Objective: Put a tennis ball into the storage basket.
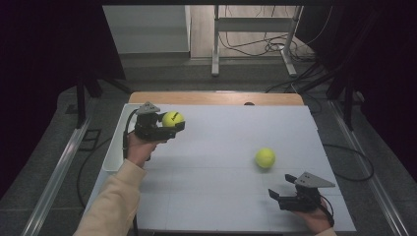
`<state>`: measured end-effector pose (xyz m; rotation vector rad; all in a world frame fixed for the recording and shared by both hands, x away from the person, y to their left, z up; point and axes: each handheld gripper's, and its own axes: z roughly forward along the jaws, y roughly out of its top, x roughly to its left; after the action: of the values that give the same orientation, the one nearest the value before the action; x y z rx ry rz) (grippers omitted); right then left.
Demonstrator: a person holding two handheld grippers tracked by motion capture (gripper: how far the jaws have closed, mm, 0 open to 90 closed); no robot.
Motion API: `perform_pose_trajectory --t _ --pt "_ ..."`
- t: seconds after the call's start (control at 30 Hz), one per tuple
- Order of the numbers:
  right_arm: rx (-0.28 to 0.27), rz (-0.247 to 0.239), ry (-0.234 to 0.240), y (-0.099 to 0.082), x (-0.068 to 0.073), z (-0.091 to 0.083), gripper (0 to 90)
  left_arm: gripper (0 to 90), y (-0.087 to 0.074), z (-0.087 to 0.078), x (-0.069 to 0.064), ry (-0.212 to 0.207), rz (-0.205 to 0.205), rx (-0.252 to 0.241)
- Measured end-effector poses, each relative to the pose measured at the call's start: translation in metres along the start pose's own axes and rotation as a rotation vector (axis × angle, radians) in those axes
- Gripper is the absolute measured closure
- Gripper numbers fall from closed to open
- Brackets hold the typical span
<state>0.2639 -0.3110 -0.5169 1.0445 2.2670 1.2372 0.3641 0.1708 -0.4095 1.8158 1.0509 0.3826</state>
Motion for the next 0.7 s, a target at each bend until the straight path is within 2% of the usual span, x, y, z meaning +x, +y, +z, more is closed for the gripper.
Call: perform_pose_trajectory --t 0.27,0.7 --pt "0.000 0.001 -0.002 0.000 0.000 0.000 13.4 26.1 0.003 0.001 0.006 0.012 -0.001 0.008" --pt "-0.001 0.000 0.000 0.000 0.000 0.000 13.4 26.0 0.008 -0.001 0.019 0.061 -0.010 0.016"
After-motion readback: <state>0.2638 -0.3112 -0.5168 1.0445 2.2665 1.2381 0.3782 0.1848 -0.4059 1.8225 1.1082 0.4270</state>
